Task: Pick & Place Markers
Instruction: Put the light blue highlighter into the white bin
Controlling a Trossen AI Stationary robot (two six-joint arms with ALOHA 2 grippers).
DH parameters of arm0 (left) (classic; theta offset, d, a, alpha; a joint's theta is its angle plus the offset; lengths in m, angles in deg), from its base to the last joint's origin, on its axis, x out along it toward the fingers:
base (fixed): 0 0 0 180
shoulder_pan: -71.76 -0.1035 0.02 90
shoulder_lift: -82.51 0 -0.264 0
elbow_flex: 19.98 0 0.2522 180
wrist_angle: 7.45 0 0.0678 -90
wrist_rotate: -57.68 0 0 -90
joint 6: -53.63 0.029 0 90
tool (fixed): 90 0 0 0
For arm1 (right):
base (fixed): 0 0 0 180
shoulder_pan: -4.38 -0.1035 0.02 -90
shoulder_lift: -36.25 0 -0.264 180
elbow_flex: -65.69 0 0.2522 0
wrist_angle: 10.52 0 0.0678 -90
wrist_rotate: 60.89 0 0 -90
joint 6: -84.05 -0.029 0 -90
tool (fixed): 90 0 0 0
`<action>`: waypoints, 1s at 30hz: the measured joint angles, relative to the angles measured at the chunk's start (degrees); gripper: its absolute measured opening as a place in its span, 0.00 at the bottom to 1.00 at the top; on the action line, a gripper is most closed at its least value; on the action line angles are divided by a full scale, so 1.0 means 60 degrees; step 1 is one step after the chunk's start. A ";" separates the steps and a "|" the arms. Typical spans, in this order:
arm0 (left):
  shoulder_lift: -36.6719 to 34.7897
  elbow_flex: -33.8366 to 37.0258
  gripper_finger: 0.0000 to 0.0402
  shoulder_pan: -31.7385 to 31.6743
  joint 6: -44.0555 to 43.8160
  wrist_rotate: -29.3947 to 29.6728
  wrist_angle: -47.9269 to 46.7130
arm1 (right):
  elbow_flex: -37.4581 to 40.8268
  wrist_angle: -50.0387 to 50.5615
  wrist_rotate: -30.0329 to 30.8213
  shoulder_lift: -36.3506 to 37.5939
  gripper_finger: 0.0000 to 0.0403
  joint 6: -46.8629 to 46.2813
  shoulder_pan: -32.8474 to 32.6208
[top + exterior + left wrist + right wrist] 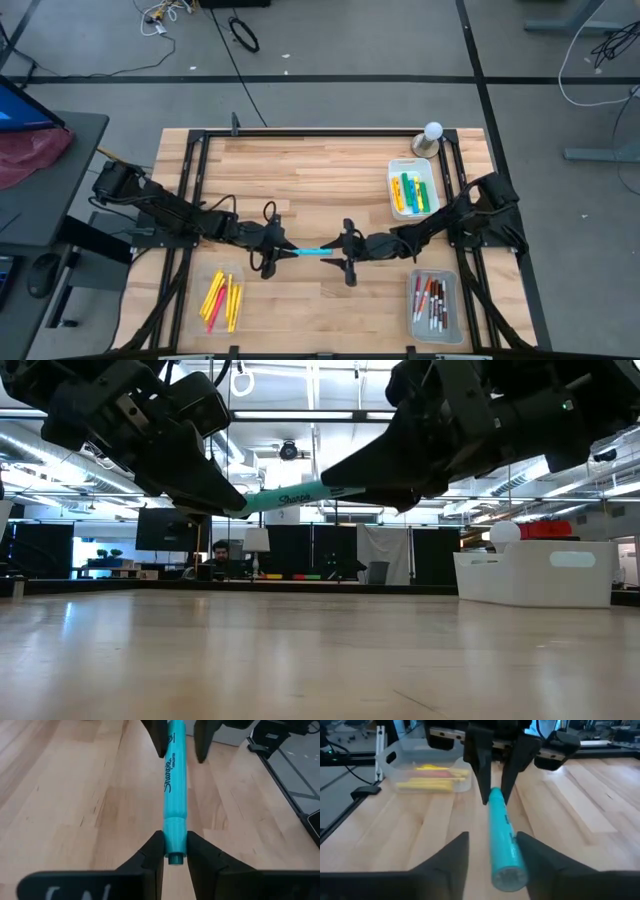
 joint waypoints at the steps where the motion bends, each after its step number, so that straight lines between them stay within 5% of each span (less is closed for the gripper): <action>1: 0.0000 0.0000 0.18 0.0000 -0.0004 0.0004 0.0001 | -0.0004 0.0068 0.0028 0.0000 0.37 -0.0084 0.0002; 7: 0.0000 0.0000 0.18 -0.0004 -0.0024 0.0029 -0.0001 | -0.0004 0.0142 0.0285 0.0000 0.15 -0.0870 -0.0011; 11: 0.0000 0.0000 0.21 -0.0007 0.0113 0.0122 0.0006 | -0.0015 0.0379 0.0446 0.0028 0.15 -0.1450 -0.0088; 16: -0.0004 -0.0008 0.37 -0.0025 0.0087 0.0698 0.0044 | -0.0011 0.2303 0.1767 0.0886 0.15 -0.2154 -0.0508; 19: -0.0004 -0.0007 0.48 -0.0022 0.0091 0.0998 0.0040 | -0.0240 0.5009 0.2499 0.2129 0.15 -0.3166 -0.0792; 23: -0.0004 -0.0007 0.57 -0.0021 0.0088 0.1338 0.0033 | -0.1494 1.1081 0.3066 0.3655 0.15 -0.5007 -0.1101; 30: -0.0004 -0.0007 0.60 -0.0018 -0.0137 0.2001 0.0024 | -0.3988 1.9448 0.3409 0.4851 0.15 -0.9000 -0.0820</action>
